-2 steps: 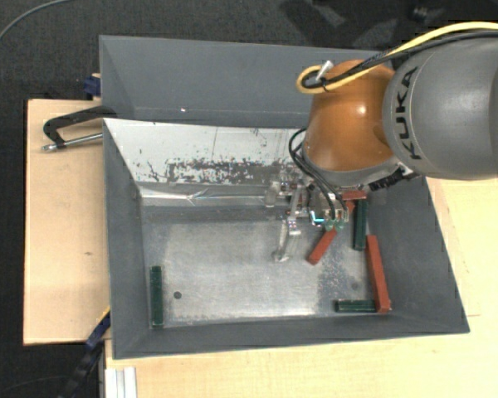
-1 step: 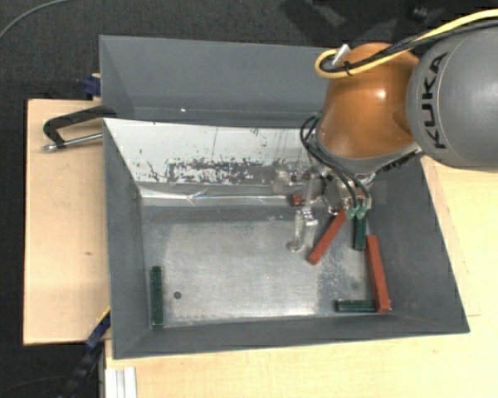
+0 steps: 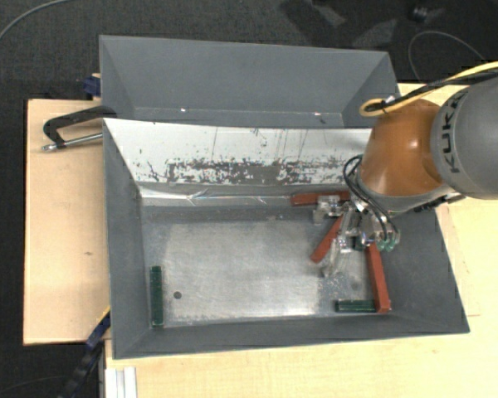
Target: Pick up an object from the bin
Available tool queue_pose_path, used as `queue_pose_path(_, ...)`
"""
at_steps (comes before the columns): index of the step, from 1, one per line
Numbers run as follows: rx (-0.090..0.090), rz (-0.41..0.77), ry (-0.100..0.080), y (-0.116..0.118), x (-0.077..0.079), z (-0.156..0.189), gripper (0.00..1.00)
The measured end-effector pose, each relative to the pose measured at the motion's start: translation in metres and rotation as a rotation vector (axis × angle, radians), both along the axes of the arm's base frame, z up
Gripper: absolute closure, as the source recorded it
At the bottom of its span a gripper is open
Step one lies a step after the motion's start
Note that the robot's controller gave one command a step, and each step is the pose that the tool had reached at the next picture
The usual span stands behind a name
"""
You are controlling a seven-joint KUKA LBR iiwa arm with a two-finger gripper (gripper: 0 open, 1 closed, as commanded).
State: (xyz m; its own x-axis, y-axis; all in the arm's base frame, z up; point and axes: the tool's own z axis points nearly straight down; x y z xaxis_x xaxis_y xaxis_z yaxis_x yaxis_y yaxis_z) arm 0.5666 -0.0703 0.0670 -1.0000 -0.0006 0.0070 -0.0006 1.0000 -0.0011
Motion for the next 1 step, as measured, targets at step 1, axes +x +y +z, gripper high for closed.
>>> queue_pose_path(1, 0.002, 0.033, -0.005, 0.0104, -0.0209, 0.0038, 0.00)
